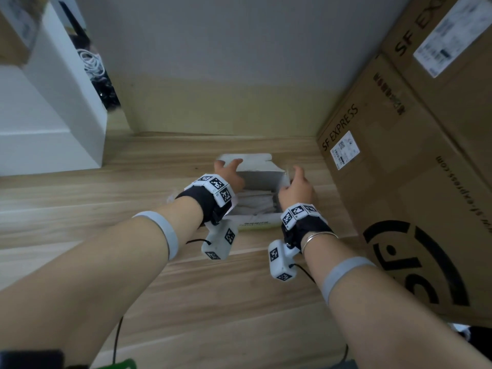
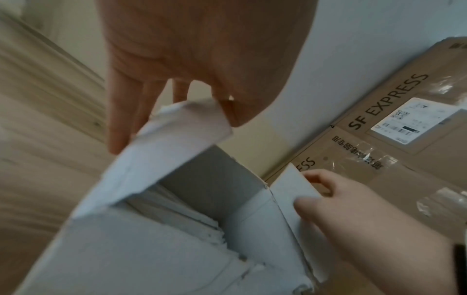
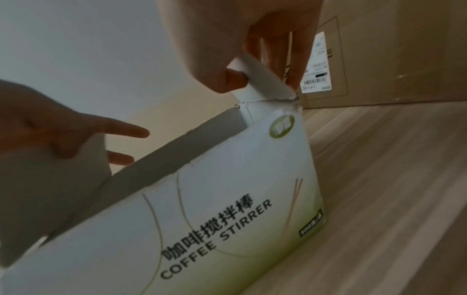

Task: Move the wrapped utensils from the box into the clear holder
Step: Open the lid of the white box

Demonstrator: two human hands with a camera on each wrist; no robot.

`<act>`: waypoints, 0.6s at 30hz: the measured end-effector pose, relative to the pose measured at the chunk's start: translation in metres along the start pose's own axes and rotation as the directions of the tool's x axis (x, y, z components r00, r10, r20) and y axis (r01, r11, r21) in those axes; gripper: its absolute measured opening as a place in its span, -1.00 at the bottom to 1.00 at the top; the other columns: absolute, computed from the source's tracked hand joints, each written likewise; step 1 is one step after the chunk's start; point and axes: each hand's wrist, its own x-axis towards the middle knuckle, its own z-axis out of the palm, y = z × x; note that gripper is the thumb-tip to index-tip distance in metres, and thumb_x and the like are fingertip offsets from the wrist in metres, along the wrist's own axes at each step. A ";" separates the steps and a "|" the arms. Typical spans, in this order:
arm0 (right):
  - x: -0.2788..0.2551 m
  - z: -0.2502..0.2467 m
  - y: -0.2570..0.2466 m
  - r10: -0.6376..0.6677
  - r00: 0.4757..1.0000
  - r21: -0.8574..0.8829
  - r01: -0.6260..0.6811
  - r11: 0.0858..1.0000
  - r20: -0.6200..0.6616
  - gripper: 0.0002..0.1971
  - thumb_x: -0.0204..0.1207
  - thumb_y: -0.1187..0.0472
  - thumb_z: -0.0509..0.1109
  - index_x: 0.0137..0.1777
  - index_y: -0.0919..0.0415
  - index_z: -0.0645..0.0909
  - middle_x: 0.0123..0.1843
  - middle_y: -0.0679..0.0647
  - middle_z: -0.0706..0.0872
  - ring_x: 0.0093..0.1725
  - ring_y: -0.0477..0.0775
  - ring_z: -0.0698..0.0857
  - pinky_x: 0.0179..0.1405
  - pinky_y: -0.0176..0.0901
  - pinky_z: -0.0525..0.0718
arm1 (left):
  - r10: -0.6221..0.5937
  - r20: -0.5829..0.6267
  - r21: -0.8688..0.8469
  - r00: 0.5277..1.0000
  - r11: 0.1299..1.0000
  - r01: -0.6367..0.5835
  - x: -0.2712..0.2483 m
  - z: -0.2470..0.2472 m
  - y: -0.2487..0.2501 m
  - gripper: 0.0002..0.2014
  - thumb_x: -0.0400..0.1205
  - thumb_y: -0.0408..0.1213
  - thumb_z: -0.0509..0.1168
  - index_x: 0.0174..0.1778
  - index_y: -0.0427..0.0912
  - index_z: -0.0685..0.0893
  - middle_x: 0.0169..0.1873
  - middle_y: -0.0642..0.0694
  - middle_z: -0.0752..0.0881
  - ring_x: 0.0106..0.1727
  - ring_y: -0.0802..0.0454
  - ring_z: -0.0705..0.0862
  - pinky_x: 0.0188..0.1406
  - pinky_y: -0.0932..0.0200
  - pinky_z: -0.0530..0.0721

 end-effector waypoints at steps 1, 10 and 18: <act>0.002 -0.004 0.002 -0.007 1.000 -0.004 0.007 1.000 -0.025 -0.48 0.53 0.39 0.24 0.49 0.15 0.31 0.28 0.32 0.64 0.21 0.37 0.66 0.15 0.13 0.66 | 0.013 -0.027 -0.007 1.000 1.000 -0.013 0.000 -0.006 0.001 -0.39 0.64 -0.42 0.13 0.61 0.08 0.21 0.59 -0.22 0.11 0.34 -0.27 0.53 0.17 0.11 0.58; -0.002 -0.002 0.019 -0.064 0.998 -0.285 0.060 0.957 -0.004 -0.72 0.61 0.22 0.18 0.23 0.26 0.60 0.34 0.23 0.59 0.28 0.27 0.57 0.16 0.04 0.55 | -0.024 -0.293 0.272 0.956 0.956 0.107 -0.008 -0.016 -0.021 -0.64 0.58 -0.50 0.15 0.29 -0.21 0.49 0.34 -0.27 0.40 0.29 -0.29 0.45 0.22 -0.05 0.54; -0.007 0.007 0.008 0.010 0.993 -0.189 0.011 0.982 0.114 -0.46 0.50 0.40 0.36 0.47 0.21 0.34 0.35 0.29 0.54 0.29 0.34 0.60 0.19 0.09 0.61 | -0.083 -0.008 0.035 0.997 0.996 0.083 0.003 0.000 -0.030 -0.60 0.66 -0.27 0.18 0.40 -0.29 0.36 0.12 -0.31 0.72 0.07 -0.27 0.76 0.12 -0.16 0.72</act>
